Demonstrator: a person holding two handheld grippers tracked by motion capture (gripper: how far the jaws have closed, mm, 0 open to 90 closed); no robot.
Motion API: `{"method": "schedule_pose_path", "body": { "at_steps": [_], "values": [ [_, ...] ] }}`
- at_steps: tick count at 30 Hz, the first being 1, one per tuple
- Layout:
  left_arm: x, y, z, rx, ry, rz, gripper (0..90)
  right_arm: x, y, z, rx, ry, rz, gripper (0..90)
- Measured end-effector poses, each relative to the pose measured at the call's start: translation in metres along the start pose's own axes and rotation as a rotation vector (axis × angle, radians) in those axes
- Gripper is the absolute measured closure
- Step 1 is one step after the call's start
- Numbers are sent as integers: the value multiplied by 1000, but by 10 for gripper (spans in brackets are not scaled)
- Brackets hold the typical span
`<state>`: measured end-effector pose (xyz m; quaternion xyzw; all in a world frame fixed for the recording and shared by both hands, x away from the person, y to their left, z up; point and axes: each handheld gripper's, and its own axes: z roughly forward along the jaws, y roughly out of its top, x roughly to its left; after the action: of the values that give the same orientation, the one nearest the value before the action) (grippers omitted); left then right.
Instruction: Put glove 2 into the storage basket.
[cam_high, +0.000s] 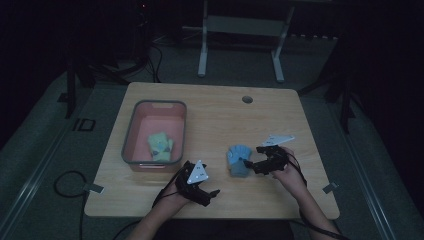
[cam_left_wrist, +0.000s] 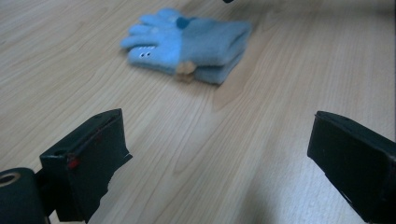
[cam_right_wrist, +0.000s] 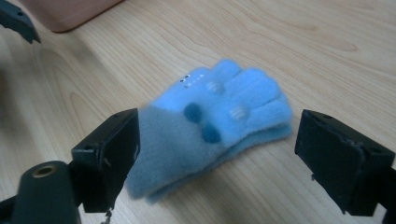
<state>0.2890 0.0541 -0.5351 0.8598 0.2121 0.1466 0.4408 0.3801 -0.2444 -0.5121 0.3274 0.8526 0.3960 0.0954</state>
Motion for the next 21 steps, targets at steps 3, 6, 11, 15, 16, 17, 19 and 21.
{"method": "schedule_pose_path", "body": {
  "at_steps": [3, 6, 11, 15, 16, 17, 19, 21],
  "values": [
    [0, 2, 2, 7, -14, 4, 44, -4, -3, -5, -39, -9, -30, 161],
    [-3, 5, 7, 25, -11, 23, 49, -6, -4, -9, -58, -35, -48, 140],
    [-3, 12, 19, 31, -49, 57, 81, -13, -5, -17, -88, -13, 24, 139],
    [-2, 17, 24, 19, -63, 74, 119, -16, -6, -18, -93, 22, 60, 122],
    [-1, 19, 26, 12, -62, 88, 132, -16, -6, -18, -97, 27, 63, 121],
    [0, 23, 29, 4, -71, 104, 140, -17, -5, -18, -92, 52, 76, 120],
    [1, 27, 33, -1, -90, 114, 146, -17, -4, -17, -91, 57, 82, 121],
    [0, 33, 39, 11, -97, 146, 154, -17, -3, -16, -100, 65, 91, 122]
  ]
}}
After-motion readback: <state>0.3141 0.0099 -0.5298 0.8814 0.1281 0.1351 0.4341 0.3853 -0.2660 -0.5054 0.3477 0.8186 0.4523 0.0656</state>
